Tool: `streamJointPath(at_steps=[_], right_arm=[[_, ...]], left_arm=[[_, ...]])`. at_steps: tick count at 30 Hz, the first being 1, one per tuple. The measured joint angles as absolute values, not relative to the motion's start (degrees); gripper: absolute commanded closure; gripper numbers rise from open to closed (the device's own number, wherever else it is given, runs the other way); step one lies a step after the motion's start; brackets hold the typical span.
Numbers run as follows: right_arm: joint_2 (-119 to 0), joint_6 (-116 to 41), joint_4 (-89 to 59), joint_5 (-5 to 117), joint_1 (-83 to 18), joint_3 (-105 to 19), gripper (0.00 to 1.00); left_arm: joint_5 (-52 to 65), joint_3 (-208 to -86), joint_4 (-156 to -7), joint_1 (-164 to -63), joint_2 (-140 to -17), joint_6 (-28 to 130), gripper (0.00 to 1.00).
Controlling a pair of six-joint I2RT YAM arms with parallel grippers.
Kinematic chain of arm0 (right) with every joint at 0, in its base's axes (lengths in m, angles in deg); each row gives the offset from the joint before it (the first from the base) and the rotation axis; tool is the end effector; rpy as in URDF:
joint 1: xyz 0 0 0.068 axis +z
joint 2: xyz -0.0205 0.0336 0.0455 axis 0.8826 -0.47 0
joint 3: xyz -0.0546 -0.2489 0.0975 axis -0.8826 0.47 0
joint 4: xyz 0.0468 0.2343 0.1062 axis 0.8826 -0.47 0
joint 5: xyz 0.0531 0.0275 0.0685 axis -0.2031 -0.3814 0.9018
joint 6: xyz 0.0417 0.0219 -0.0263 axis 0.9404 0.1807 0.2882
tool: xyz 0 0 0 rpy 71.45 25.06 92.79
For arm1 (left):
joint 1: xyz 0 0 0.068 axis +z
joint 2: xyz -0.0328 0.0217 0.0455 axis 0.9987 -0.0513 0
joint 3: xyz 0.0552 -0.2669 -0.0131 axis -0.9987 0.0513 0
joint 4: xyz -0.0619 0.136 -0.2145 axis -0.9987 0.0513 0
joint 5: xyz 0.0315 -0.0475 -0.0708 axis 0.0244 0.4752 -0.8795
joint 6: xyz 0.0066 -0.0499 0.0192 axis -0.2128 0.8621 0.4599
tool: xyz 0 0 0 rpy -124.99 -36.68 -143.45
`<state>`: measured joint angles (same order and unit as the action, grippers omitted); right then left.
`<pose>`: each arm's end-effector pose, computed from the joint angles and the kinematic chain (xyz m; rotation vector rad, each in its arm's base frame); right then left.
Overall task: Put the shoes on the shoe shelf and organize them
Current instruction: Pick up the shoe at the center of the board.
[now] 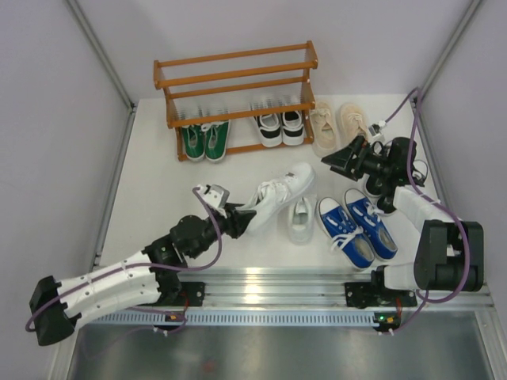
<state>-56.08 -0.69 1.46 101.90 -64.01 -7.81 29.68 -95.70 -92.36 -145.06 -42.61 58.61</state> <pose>0.2850 0.0185 0.2370 0.1273 2.0241 1.3715 0.1009 -0.1445 0.2481 0.3892 1.6929 -0.7868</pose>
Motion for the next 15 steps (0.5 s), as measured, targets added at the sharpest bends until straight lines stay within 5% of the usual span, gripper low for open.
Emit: streamJointPath(at_steps=[6, 15], right_arm=[[-56.1, -1.2, 1.4, 102.3, -64.0, -7.8, 0.00], [-56.1, -1.6, 1.4, 102.3, -64.0, -7.8, 0.00]], left_arm=[[42.2, -94.3, -85.4, -144.8, -31.3, 56.3, 1.00], [45.6, -94.2, -83.9, -144.8, -37.3, 58.5, 1.00]])
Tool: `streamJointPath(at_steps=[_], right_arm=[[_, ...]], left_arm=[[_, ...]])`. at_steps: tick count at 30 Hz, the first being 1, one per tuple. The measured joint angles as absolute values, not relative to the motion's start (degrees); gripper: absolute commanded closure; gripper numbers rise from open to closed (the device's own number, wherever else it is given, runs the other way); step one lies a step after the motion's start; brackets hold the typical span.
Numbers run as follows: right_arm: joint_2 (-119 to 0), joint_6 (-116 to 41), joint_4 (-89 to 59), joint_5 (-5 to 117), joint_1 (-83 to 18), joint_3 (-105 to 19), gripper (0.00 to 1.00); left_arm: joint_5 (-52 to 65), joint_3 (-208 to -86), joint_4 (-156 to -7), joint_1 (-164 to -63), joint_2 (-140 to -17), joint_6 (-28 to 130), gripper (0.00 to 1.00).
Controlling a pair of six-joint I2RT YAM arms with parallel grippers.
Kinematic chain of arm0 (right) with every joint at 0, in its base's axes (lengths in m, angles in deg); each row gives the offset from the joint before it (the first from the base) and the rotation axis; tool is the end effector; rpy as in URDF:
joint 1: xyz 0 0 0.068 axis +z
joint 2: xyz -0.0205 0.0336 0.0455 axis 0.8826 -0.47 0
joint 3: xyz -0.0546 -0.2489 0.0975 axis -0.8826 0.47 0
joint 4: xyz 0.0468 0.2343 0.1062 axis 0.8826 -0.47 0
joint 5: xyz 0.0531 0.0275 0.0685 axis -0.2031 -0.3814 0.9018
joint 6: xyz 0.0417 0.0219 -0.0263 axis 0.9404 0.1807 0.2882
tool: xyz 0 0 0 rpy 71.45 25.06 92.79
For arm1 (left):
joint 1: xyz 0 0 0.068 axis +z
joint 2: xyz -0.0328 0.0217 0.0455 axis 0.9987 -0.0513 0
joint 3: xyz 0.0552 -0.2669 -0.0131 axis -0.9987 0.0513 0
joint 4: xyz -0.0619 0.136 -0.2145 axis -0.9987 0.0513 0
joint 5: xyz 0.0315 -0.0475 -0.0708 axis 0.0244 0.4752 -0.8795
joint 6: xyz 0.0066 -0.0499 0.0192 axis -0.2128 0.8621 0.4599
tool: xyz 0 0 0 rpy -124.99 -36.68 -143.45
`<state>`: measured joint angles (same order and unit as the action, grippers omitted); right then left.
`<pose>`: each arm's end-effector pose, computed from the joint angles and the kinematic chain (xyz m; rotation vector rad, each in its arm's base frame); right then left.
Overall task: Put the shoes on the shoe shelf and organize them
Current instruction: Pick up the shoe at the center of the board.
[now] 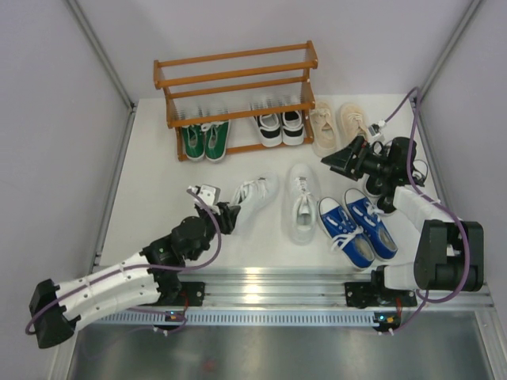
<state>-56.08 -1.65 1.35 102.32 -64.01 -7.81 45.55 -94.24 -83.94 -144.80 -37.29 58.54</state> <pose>0.2847 0.0187 0.2369 0.1058 2.0227 1.3685 0.0992 -0.1233 0.2377 0.2053 1.7465 -0.5100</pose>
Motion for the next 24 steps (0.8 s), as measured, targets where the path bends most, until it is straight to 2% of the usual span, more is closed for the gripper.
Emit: streamJointPath(at_steps=[2, 3, 6, 12, 15, 20, 24], right_arm=[[-56.1, -1.7, 1.4, 102.4, -64.0, -7.8, 0.01], [-56.1, -1.7, 1.4, 102.4, -64.0, -7.8, 0.00], [-56.1, -1.8, 1.4, 102.6, -64.0, -7.8, 0.01], [-56.1, -2.0, 1.4, 102.8, -64.0, -7.9, 0.01], [-56.1, -2.0, 1.2, 102.9, -64.0, -8.1, 0.01], [-56.1, -2.1, 1.3, 103.1, -64.0, -8.6, 0.01], [-56.1, -2.1, 1.3, 103.1, -64.0, -8.6, 0.01]], left_arm=[[44.1, -94.2, -84.5, -144.8, -40.0, 60.2, 0.97], [42.9, -94.2, -84.4, -144.8, -41.3, 61.0, 0.84], [39.6, -93.7, -83.1, -144.8, -44.4, 63.7, 0.63], [35.3, -92.4, -77.7, -144.7, -43.6, 67.4, 0.49], [35.0, -92.3, -76.5, -144.7, -39.8, 67.9, 0.35], [35.6, -92.3, -77.2, -144.7, -34.9, 68.2, 0.30], [37.2, -92.4, -78.0, -144.7, -36.9, 67.6, 0.34]])
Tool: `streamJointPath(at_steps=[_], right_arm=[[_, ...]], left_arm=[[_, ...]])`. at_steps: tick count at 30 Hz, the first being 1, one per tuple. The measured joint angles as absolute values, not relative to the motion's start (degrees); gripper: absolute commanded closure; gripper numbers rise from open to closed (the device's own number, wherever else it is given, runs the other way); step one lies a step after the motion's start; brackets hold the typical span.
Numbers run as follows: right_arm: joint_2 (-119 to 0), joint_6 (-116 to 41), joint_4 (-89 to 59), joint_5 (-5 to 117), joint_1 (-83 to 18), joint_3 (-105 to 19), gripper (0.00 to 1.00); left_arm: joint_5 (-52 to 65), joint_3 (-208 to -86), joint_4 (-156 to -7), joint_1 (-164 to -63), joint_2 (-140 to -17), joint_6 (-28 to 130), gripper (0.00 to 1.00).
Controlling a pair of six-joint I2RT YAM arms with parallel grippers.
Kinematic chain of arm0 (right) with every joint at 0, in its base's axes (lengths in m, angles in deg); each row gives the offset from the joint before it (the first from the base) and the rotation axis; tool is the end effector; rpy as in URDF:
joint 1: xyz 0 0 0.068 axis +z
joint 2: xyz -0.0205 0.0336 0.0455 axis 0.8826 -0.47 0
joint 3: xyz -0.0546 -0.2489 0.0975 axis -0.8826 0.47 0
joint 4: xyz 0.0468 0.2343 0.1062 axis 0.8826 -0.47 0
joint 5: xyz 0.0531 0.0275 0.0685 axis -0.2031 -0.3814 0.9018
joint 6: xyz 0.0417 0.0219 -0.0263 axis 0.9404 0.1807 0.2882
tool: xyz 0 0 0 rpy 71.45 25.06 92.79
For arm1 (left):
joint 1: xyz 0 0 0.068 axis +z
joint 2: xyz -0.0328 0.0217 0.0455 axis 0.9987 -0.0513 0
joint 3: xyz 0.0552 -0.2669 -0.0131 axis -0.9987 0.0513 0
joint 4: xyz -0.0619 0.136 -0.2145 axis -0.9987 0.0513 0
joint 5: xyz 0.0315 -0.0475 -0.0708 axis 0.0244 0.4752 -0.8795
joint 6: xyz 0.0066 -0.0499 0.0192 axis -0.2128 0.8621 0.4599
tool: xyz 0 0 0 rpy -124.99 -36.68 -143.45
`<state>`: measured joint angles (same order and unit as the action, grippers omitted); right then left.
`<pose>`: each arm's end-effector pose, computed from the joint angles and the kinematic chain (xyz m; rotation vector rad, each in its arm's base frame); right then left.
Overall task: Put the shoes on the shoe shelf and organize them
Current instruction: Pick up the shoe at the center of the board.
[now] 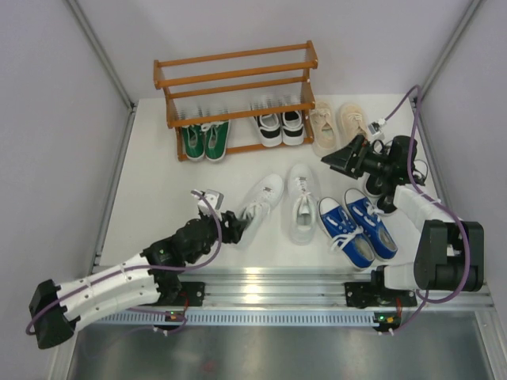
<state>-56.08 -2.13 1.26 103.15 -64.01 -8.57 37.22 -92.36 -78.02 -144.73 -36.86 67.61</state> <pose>0.2861 0.0189 0.2412 0.0776 2.0120 1.3741 0.0941 -0.1235 0.2159 0.2262 1.9019 -0.6584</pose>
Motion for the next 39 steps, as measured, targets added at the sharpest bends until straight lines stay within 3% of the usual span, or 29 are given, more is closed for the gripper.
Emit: streamJointPath(at_steps=[8, 11, 12, 15, 18, 19, 23, 30, 39], right_arm=[[-56.1, -2.1, 1.3, 103.3, -64.0, -8.6, 0.01], [-56.1, -2.1, 1.3, 103.4, -64.0, -8.6, 0.01], [-56.1, -2.1, 1.3, 103.5, -64.0, -8.6, 0.01], [-56.1, -2.1, 1.3, 103.5, -64.0, -8.6, 0.01], [-56.1, -2.1, 1.3, 103.6, -64.1, -8.6, 0.00], [-56.1, -2.1, 1.3, 103.6, -64.1, -8.6, 0.01], [-56.1, -2.1, 1.3, 103.8, -64.1, -8.6, 0.01], [-56.1, -2.1, 1.3, 104.0, -64.4, -8.6, 0.01], [-56.1, -2.0, 1.3, 104.0, -64.4, -8.6, 0.01]], left_arm=[[40.2, -93.6, -81.3, -144.7, -49.1, 64.1, 0.49], [40.9, -93.9, -84.1, -144.7, -51.7, 62.1, 0.59], [41.3, -94.0, -85.1, -144.7, -52.8, 61.2, 0.69], [42.5, -94.3, -87.1, -144.5, -55.3, 59.1, 0.74], [42.6, -95.1, -88.3, -144.2, -57.5, 57.3, 0.72], [42.1, -95.6, -88.4, -143.6, -58.3, 56.7, 0.61], [35.0, -97.8, -88.3, -139.5, -61.1, 55.9, 0.55], [17.1, -101.1, -84.4, -129.7, -62.3, 53.6, 0.68], [7.2, -103.6, -83.4, -126.5, -66.2, 49.4, 0.68]])
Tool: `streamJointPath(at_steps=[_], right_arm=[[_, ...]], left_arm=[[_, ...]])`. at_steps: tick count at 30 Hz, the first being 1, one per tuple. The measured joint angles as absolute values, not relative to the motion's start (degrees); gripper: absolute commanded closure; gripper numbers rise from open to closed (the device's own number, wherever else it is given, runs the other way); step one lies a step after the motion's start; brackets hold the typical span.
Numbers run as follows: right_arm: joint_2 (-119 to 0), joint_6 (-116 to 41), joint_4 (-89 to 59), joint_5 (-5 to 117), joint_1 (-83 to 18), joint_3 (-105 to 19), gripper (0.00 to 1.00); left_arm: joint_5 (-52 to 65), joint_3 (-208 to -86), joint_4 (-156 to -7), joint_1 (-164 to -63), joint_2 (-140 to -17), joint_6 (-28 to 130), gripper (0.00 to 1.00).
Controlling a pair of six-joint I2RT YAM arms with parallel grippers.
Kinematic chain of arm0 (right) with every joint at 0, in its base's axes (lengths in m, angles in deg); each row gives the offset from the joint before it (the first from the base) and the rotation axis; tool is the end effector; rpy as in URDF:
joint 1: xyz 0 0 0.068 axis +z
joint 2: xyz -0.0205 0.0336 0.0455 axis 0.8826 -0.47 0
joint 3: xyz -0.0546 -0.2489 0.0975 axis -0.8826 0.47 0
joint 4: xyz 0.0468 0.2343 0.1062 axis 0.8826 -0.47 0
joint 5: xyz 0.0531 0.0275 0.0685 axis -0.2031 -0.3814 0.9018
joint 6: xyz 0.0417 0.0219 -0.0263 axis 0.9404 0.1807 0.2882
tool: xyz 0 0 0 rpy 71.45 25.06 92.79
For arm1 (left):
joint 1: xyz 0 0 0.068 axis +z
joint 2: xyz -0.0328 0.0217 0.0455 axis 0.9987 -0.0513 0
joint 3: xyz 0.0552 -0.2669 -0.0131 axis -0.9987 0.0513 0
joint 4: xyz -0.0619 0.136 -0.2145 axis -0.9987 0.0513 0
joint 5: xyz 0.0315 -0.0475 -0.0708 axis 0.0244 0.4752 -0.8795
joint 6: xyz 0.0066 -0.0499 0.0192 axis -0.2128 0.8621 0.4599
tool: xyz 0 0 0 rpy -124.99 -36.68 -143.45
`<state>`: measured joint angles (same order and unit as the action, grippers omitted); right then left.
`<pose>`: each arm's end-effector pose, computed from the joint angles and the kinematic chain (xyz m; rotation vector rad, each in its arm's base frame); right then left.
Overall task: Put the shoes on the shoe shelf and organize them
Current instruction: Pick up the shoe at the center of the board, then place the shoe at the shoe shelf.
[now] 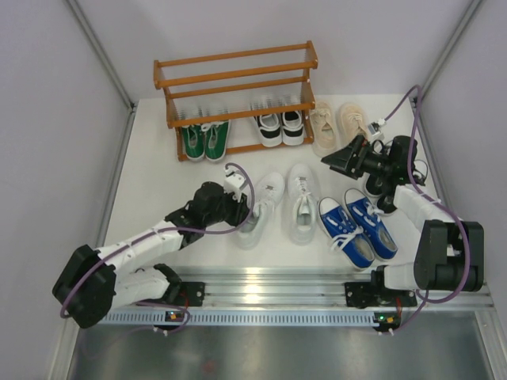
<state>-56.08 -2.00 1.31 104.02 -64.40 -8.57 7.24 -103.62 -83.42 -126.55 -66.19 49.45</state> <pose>0.2858 0.0173 0.2414 0.0741 2.0102 1.3852 0.1754 -0.1507 0.2040 0.6384 2.0749 -0.6445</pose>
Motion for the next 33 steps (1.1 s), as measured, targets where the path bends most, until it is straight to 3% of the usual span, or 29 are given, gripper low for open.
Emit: streamJointPath(at_steps=[3, 5, 7, 20, 26, 33], right_arm=[[-56.1, -2.0, 1.3, 104.0, -64.4, -8.6, 0.01], [-56.1, -2.0, 1.3, 104.0, -64.4, -8.6, 0.01], [-56.1, -2.0, 1.3, 104.1, -64.4, -8.6, 0.00], [-56.1, -1.6, 1.4, 105.0, -64.8, -8.6, 0.01], [-56.1, -1.5, 1.4, 105.1, -64.8, -8.6, 0.00], [-56.1, -0.9, 1.5, 105.3, -65.1, -8.6, 0.01]], left_arm=[[6.6, -103.9, -84.2, -126.5, -67.4, 49.1, 0.77], [6.6, -103.8, -84.8, -126.5, -67.8, 48.9, 0.92], [7.0, -103.3, -86.0, -126.5, -67.9, 48.9, 1.00], [19.4, -99.3, -82.3, -126.6, -52.4, 48.5, 1.00], [24.6, -103.6, -79.5, -125.9, -50.6, 45.5, 1.00], [22.9, -111.9, -76.6, -118.9, -51.8, 42.6, 1.00]])
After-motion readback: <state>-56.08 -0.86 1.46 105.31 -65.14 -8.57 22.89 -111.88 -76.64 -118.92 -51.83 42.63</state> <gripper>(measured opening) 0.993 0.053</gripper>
